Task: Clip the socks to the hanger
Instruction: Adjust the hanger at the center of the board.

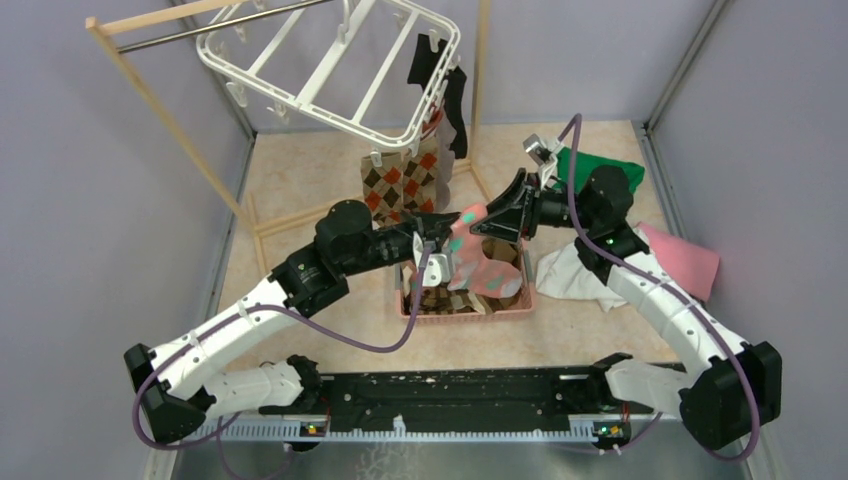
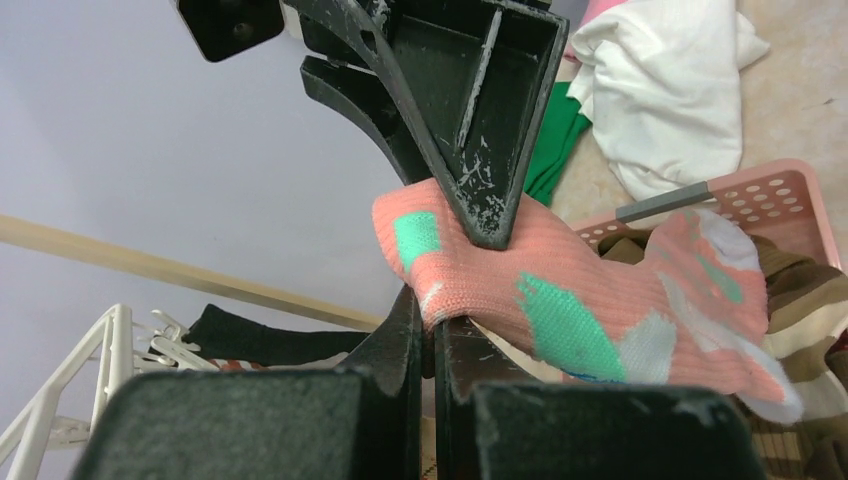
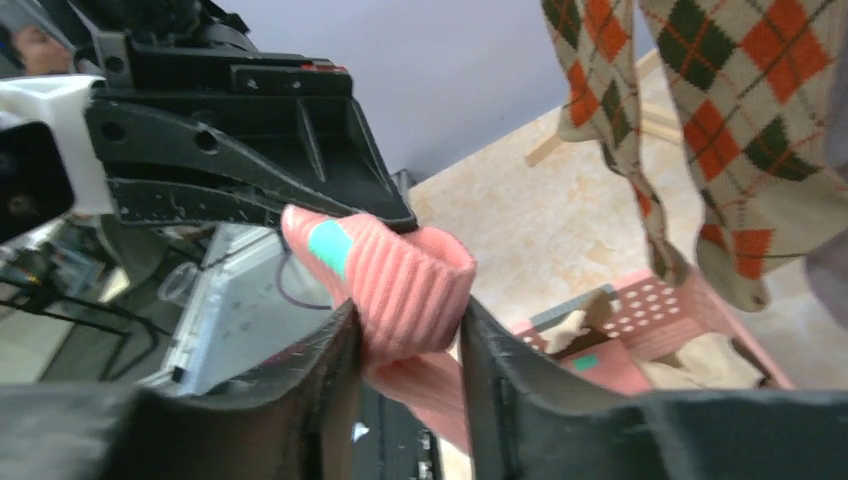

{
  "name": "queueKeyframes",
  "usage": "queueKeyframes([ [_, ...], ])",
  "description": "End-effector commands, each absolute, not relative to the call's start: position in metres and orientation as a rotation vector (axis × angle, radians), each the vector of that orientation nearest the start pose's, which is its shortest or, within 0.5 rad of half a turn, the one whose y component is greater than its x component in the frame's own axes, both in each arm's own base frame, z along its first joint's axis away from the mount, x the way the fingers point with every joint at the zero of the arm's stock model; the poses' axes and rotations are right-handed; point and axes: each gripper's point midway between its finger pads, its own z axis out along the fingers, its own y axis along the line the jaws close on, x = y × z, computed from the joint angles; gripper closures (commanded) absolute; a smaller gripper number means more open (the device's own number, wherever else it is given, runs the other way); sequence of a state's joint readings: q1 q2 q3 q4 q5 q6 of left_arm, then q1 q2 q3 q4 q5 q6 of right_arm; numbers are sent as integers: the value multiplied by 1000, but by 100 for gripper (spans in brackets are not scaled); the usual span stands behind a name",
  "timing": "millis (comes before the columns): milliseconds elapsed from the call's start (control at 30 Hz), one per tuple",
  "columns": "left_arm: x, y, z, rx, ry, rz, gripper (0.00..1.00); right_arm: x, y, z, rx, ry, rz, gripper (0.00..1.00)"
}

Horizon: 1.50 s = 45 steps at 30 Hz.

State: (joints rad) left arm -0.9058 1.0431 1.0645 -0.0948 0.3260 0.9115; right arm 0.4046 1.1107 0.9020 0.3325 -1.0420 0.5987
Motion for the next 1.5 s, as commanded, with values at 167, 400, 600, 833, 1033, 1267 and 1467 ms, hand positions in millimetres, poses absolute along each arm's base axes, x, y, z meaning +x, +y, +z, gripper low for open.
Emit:
queueKeyframes([
  [167, 201, -310, 395, 1275, 760, -357, 92, 181, 267, 379, -987, 1237, 1491, 100],
  [400, 185, -275, 385, 928, 988, -628, 16, 180, 255, 362, -1098, 1160, 1217, 100],
  [600, 148, -272, 380, 692, 1027, -1054, 1, 186, 242, 360, -1118, 984, 932, 100],
  [833, 152, -303, 384, 587, 1094, -1310, 1, 194, 242, 362, -1081, 939, 885, 100],
  [1033, 165, -324, 394, 590, 1119, -1333, 21, 193, 246, 365, -1089, 909, 878, 100],
  [1267, 173, -324, 401, 549, 1100, -1315, 32, 190, 245, 361, -1115, 908, 867, 100],
  [1467, 165, -324, 408, 585, 1047, -1329, 55, 188, 246, 358, -1126, 907, 871, 100],
])
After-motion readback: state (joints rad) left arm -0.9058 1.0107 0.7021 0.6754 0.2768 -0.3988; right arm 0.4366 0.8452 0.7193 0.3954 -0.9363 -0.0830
